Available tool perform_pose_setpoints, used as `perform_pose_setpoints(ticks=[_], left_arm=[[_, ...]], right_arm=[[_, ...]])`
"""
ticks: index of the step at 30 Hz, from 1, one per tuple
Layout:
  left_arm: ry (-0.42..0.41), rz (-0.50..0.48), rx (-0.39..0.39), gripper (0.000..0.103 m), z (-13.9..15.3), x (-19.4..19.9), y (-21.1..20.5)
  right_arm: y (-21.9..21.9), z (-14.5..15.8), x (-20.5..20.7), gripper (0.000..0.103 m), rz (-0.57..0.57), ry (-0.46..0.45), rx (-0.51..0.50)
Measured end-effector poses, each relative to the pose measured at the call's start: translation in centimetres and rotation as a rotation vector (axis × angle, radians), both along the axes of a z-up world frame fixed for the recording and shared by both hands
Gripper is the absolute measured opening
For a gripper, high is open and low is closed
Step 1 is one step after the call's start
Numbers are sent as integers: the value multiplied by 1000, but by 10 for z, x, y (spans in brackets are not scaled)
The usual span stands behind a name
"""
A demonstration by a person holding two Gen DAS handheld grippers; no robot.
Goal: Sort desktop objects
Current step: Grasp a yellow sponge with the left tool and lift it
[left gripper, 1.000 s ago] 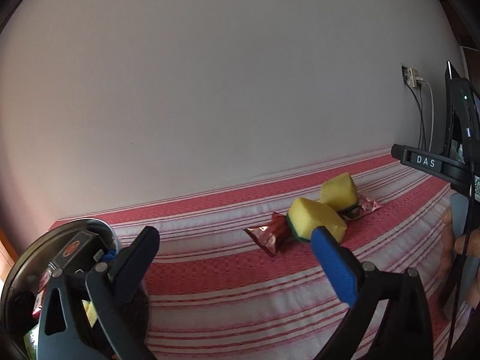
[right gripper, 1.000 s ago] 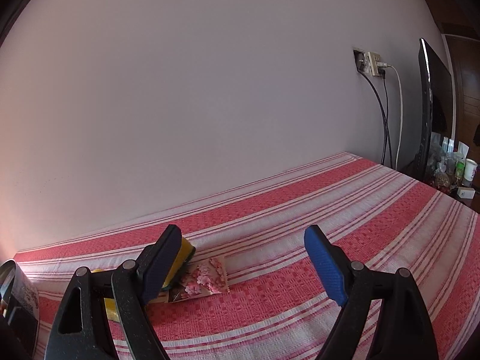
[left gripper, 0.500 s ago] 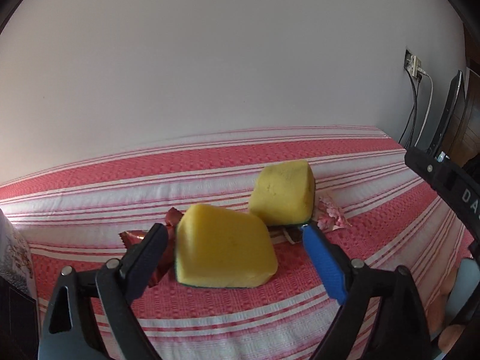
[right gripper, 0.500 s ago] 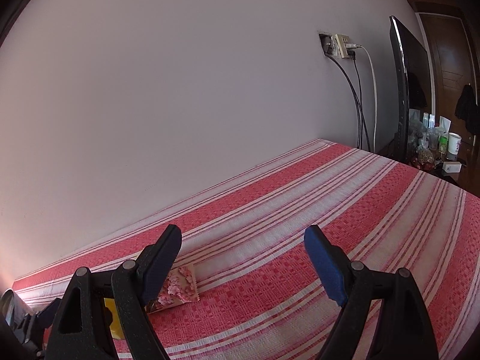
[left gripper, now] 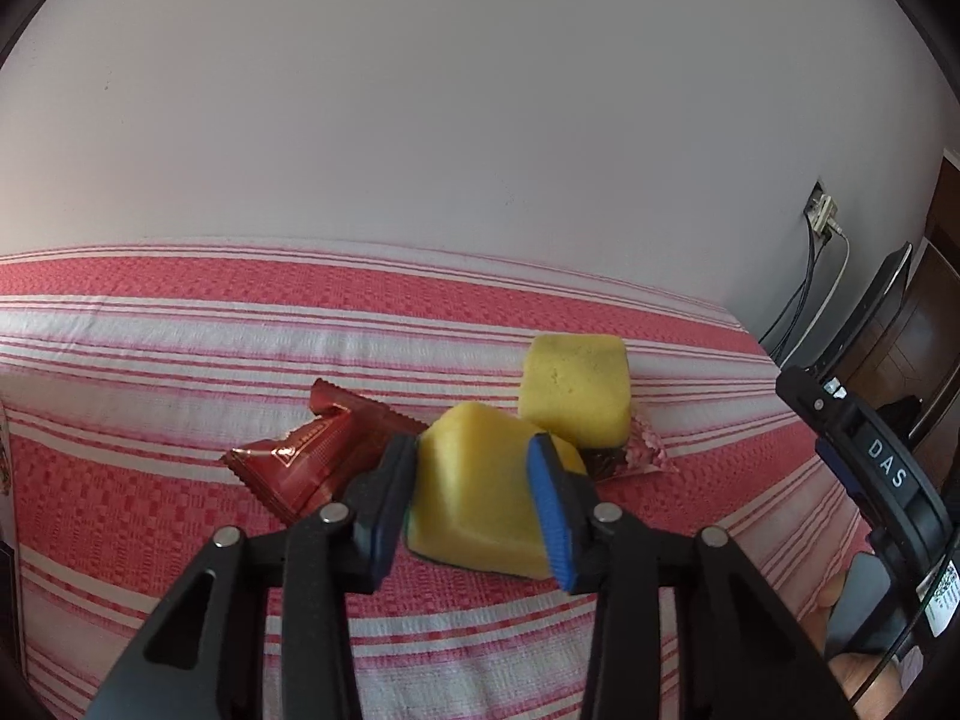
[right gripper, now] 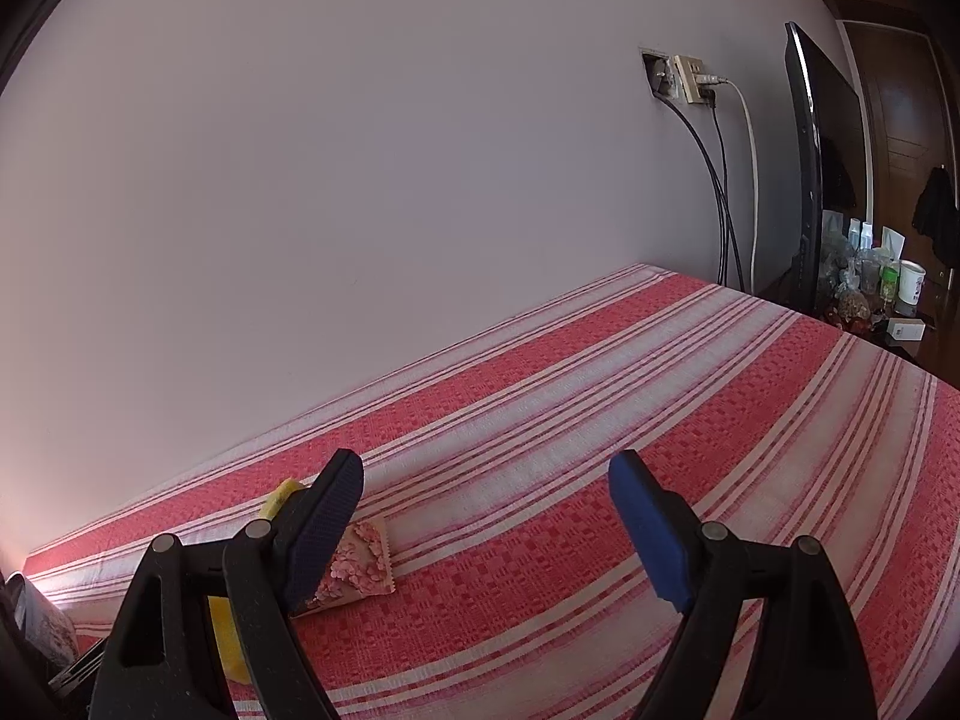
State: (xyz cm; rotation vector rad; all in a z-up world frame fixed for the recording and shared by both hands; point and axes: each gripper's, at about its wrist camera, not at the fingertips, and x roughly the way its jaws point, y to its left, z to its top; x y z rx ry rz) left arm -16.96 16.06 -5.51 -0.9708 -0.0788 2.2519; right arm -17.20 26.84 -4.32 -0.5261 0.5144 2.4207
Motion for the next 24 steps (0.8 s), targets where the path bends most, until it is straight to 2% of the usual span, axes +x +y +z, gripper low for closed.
perform_pose_setpoints(ticks=[3,4,5,7,11,16,19,22,24], left_arm=[[1,-46,-28,42,3,1,6],[-5,-59,-39,53,1,0,11],[-16,-71,-49,70,-1,0,16],[-47,-86,-58,77,-5,-1,23],[-106,-83,-108,77,-14,-5,25],[-54,-64,-200,71,-15,5,34],[-26,-67,-175,68,-10,9,29],[69,-14,-124,68,4,21,10],[207,32,-141,68,21,34,-1]], right_arm=[[2,-4,0,86,-4,-6,-22],[3,-5,1,86,-6,-8,-25],[3,-5,2,86,-9,-10,-28],[4,-5,3,86,-15,-6,-34],[5,-7,3,86,-14,-6,-48],[4,-8,1,86,-11,-12,-53],[4,-8,1,86,-10,-12,-51],[6,-9,1,86,-8,-11,-49],[8,-9,2,86,-3,-5,-58]])
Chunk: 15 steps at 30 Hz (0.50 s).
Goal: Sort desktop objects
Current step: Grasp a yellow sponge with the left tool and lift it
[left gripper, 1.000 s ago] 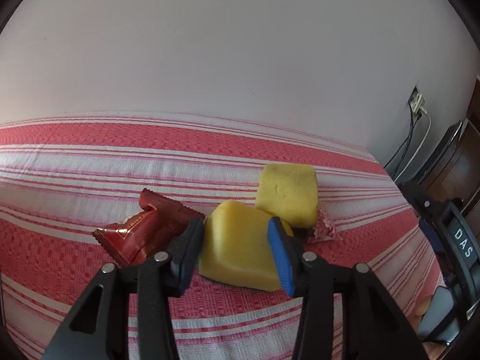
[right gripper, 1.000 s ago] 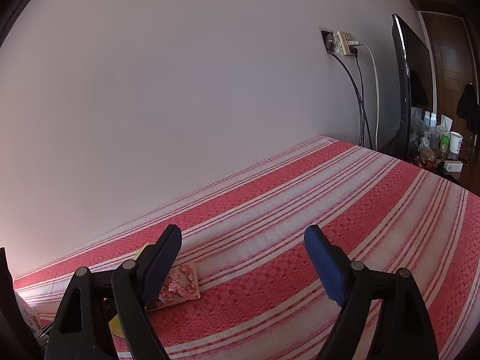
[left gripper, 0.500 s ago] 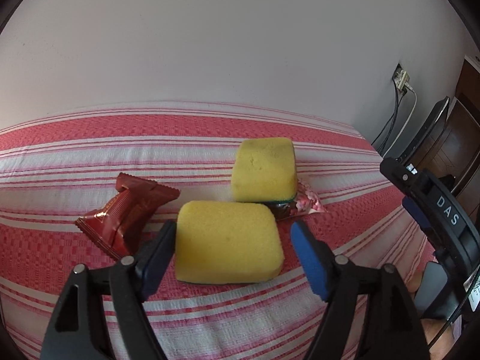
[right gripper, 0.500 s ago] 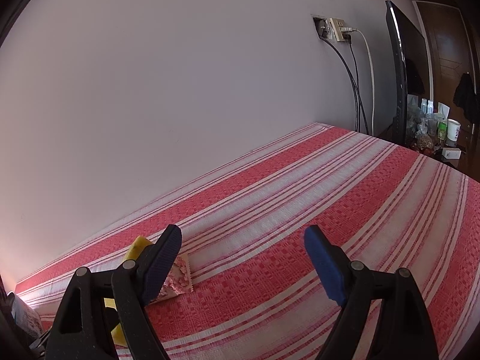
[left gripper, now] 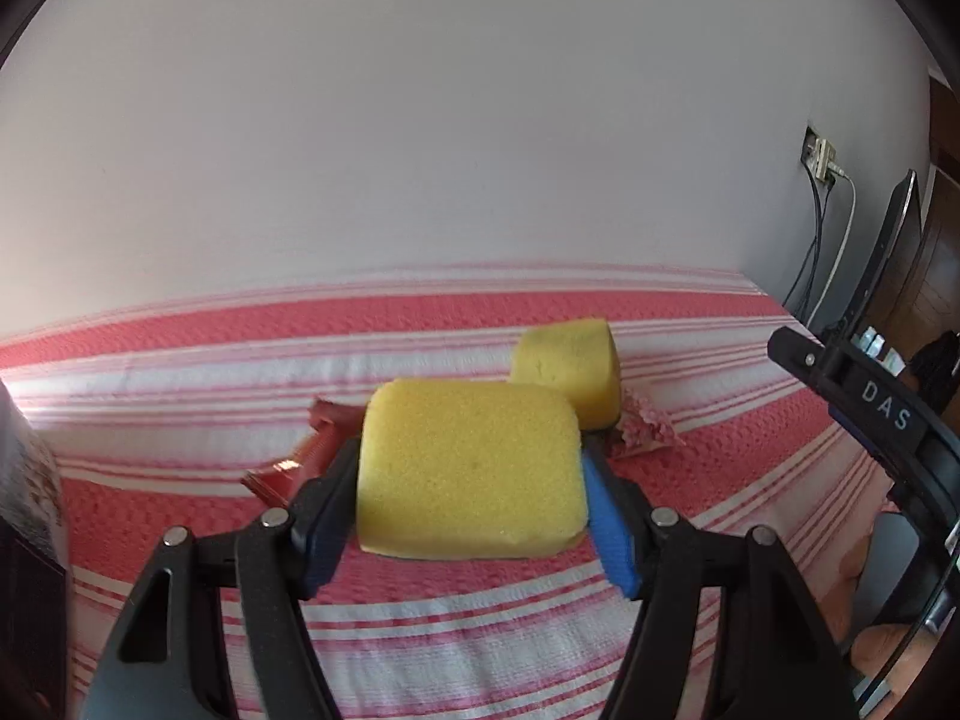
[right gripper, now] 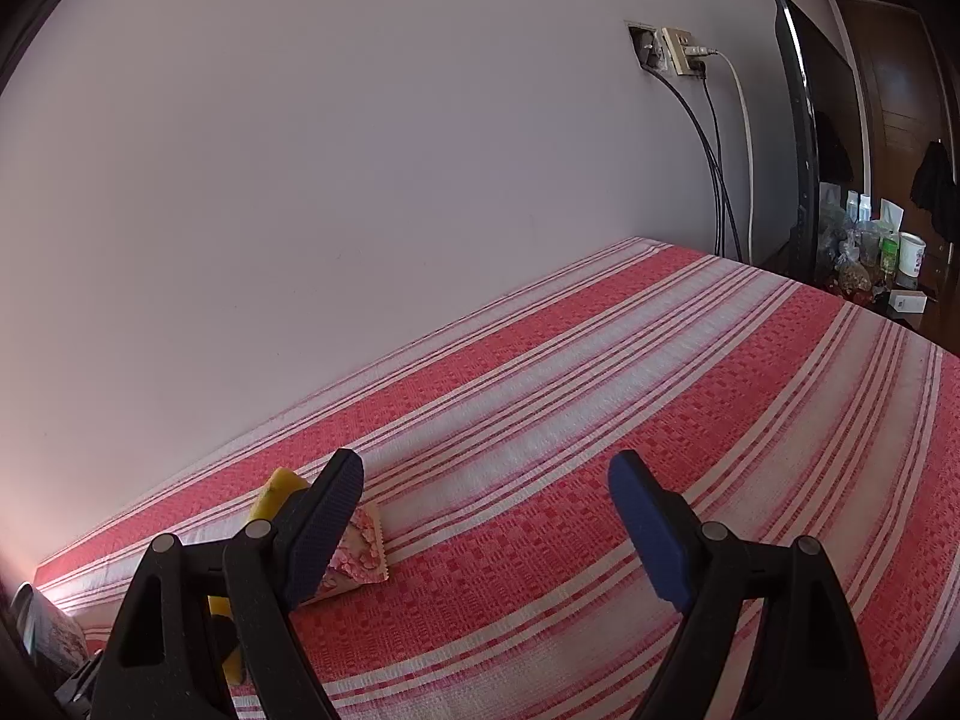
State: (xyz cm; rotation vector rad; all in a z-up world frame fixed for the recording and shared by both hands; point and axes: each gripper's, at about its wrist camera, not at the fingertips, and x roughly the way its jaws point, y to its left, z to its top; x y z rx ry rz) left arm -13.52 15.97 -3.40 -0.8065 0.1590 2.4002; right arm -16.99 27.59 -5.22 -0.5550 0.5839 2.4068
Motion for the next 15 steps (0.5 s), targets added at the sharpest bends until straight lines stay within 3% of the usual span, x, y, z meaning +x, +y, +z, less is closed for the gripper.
perform_pose_setpoints(ticks=[2,5,10,13,15], left_arm=[[124,34,9,69,20,10,-16],[217,105,71,69,47,15,-51],[297,208,118,69,67,14,-102],[309,256,162,69,73,12,-128],[299,287,202,69,75,9,-144]], right_arm=[[2,0,1,86,7,13,-10],[1,2,3,86,34,41,-22],[-20,11,-2,86,218,122,-29],[-46,14,-10,86,353,118,39],[-64,12,-19,86,482,108,31]])
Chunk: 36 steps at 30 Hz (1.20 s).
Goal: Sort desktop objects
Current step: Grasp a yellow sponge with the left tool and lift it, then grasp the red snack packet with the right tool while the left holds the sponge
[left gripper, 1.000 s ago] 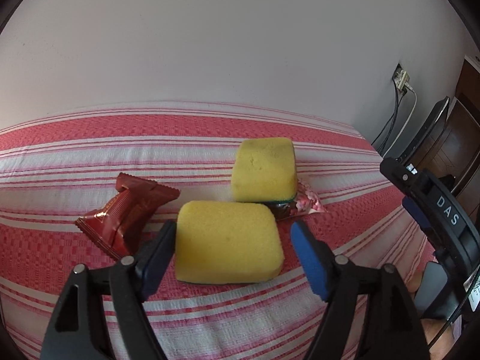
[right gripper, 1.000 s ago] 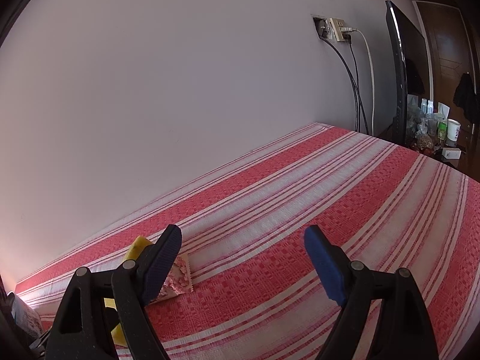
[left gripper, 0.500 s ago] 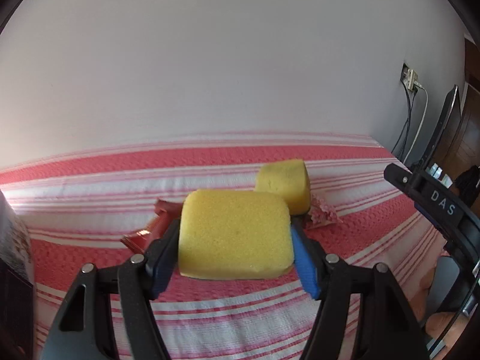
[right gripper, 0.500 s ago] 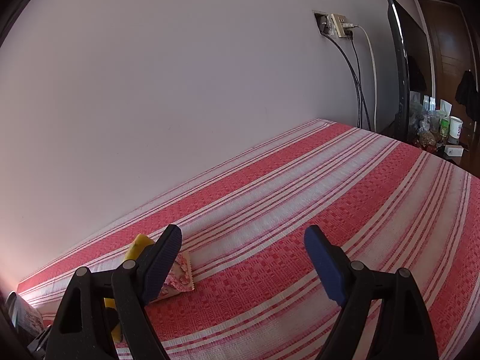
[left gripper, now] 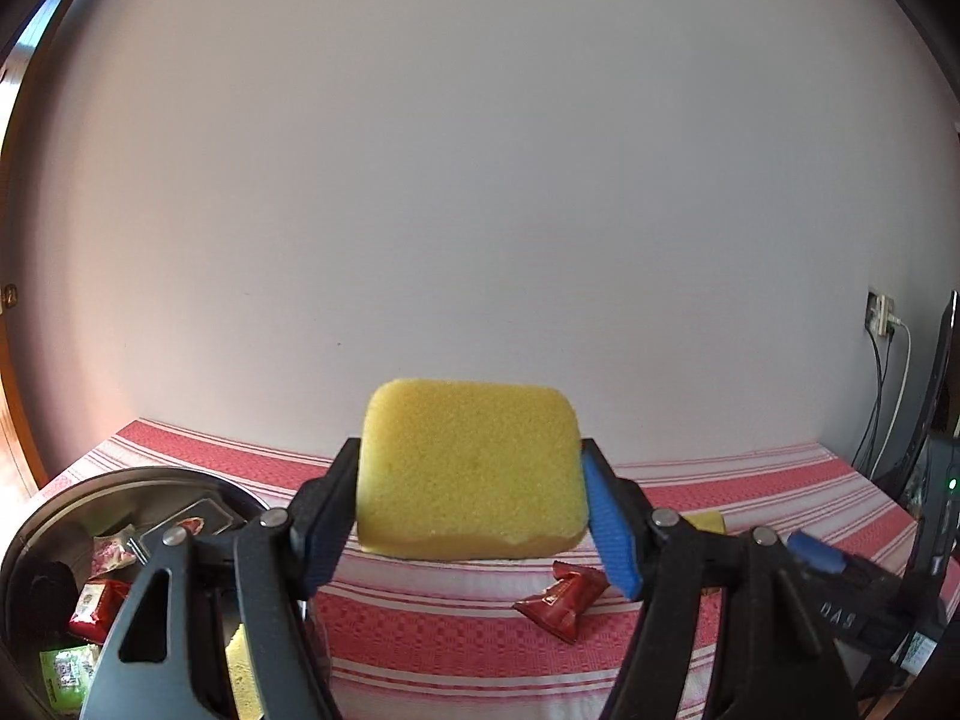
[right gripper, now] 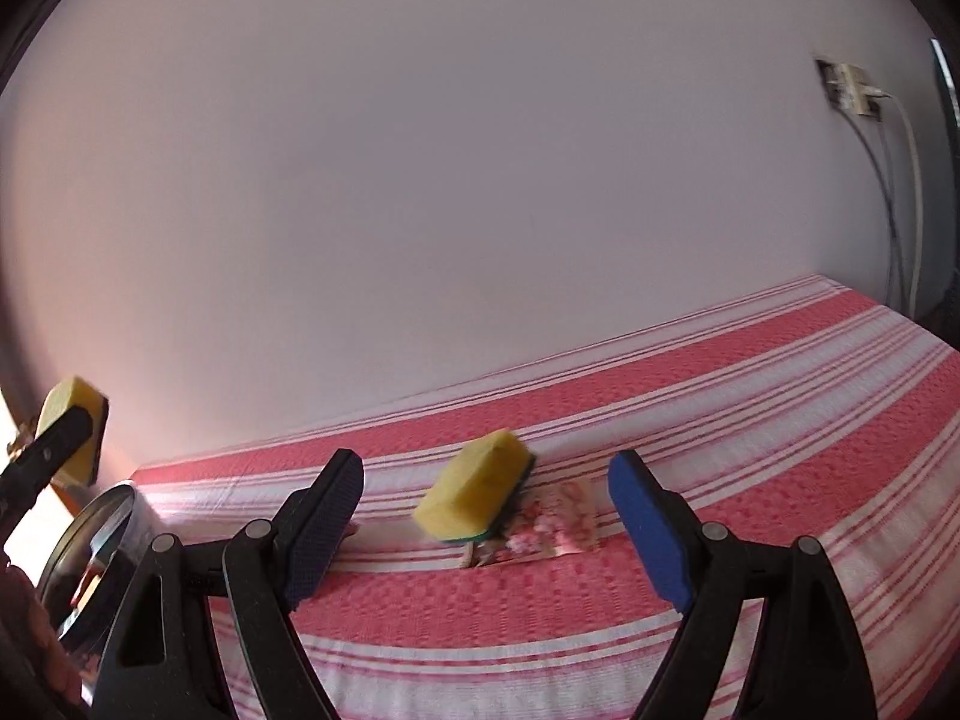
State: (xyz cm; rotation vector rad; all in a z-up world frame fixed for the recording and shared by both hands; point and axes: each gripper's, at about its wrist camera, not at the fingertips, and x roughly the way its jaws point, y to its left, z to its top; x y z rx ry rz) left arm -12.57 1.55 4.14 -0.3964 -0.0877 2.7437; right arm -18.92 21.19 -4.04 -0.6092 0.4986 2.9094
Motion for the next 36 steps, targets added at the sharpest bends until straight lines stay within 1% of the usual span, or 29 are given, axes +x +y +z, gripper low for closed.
perform_pose_setpoints(ticks=[2,4,6,7,9,10,12,13,15,17,18,19,20,21,22,23,26,28,29,30,33,34,36], left_arm=[[-13,29,24,69,1,-5,-10],[-13,55,23,69,0,-8,-14],[-3,75,23,69,0,-6,-10],[4,83,22,69,1,-6,-12],[30,113,6,69,2,-5,-11],[47,132,-5,69,2,-5,-12],[64,159,-17,69,3,-4,-18],[60,163,-10,69,3,-5,-20],[35,159,19,69,2,-10,-27],[2,155,44,69,0,-16,-32],[-16,150,58,69,-1,-19,-34],[-33,143,72,69,-2,-22,-36],[-45,136,81,69,-4,-23,-35],[-51,132,84,69,-5,-24,-36],[-50,134,81,69,-5,-22,-33],[-47,136,75,69,-5,-22,-32],[-43,135,62,69,-9,-26,-31],[-46,130,52,69,-10,-26,-27],[-47,129,48,69,-11,-27,-27],[-48,127,44,69,-12,-28,-27],[-58,121,35,69,-15,-29,-24],[-64,115,33,69,-17,-29,-22],[-75,106,30,69,-20,-30,-20]], right_arm=[[-17,-5,-11,86,109,-34,-50],[-35,-10,-25,86,162,-84,-91],[-55,-13,-41,86,201,-143,-110],[-65,-14,-49,86,200,-174,-99],[-78,-17,-66,86,156,-242,-47],[-84,-19,-75,86,149,-266,-38],[-93,-25,-91,86,160,-303,-56],[-98,-28,-98,86,159,-322,-53],[-108,-36,-111,86,134,-362,-16],[-113,-50,-118,86,131,-407,20],[-118,-50,-119,79,131,-419,44],[-119,-49,-118,73,143,-408,52],[-120,-51,-118,65,166,-420,49],[-121,-50,-117,54,172,-416,59],[-120,-50,-116,47,192,-413,46],[-120,-49,-114,43,216,-403,31],[-110,-46,-104,40,301,-344,-60],[-102,-37,-88,40,318,-271,-72],[-99,-30,-79,40,312,-236,-47],[-98,-24,-71,37,297,-208,-10],[-94,-12,-51,21,253,-152,87],[-94,-10,-44,21,250,-148,107],[-87,-9,-38,21,251,-155,93]])
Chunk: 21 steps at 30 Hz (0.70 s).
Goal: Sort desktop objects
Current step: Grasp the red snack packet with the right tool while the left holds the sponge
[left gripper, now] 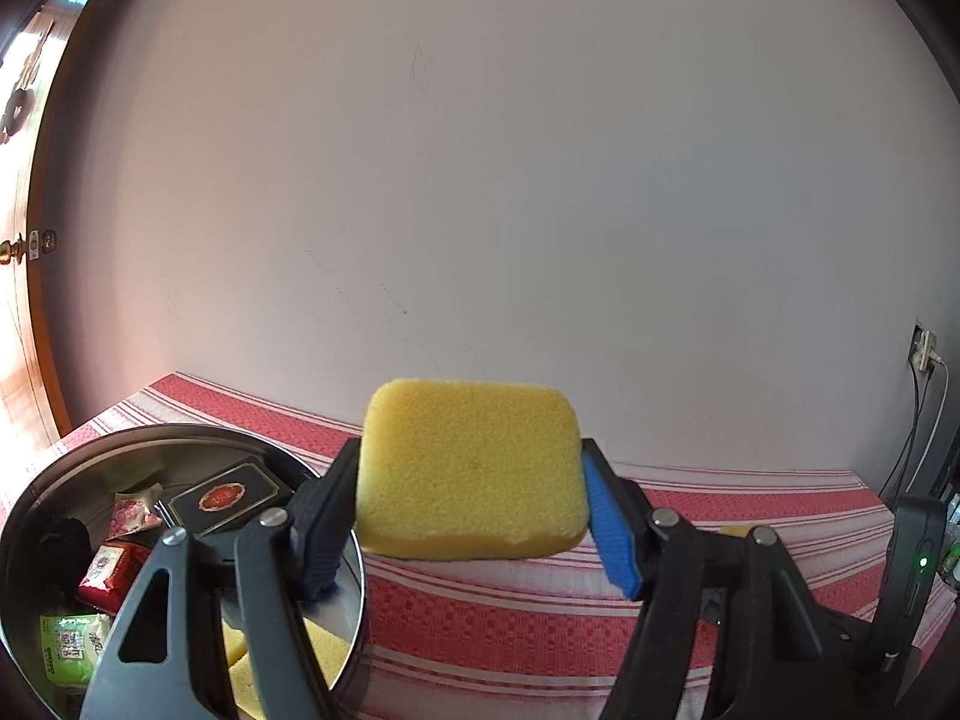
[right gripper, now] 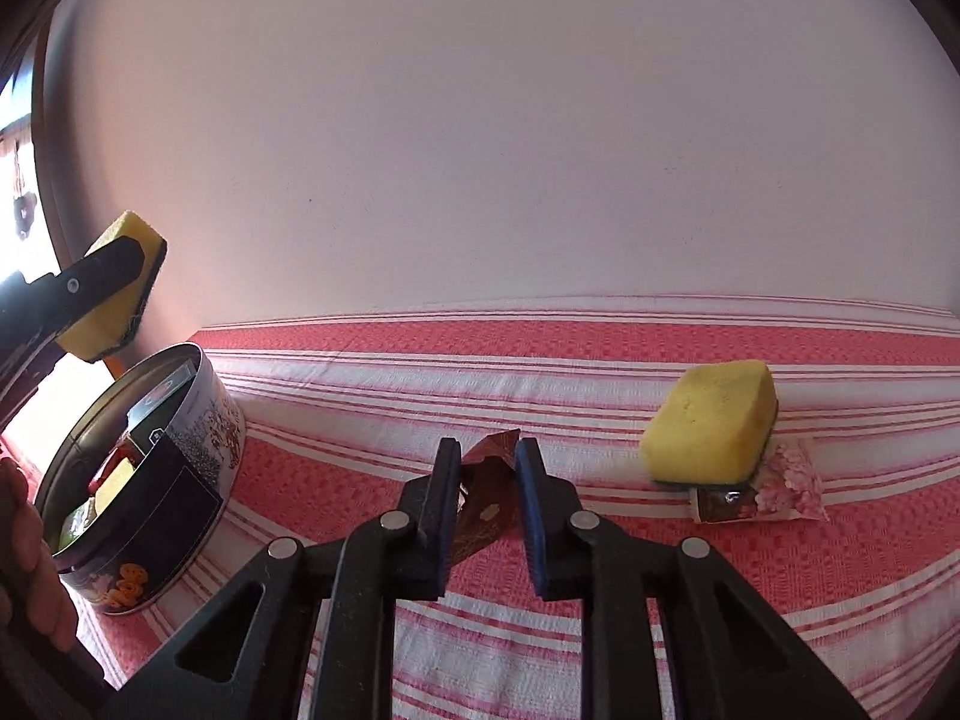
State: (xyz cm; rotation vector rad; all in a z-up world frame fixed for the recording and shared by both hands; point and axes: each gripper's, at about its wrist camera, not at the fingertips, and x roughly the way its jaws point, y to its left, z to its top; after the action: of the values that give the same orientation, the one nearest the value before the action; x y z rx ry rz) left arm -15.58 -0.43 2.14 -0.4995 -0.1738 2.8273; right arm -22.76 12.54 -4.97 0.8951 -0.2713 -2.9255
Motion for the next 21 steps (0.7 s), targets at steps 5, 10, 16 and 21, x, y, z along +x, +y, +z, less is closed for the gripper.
perform_pose_setpoints(ticks=[5,10,16,21], left_arm=[[9,0,-25,69,-1,3,6],[11,6,-28,69,0,5,8],[4,5,-36,69,1,6,12],[2,3,-48,69,1,10,18]], right_arm=[[21,-4,-10,29,-4,-41,-82],[17,-13,-17,51,-2,-92,-5],[9,-37,-50,51,10,-225,6],[6,-46,-49,38,31,-274,22]])
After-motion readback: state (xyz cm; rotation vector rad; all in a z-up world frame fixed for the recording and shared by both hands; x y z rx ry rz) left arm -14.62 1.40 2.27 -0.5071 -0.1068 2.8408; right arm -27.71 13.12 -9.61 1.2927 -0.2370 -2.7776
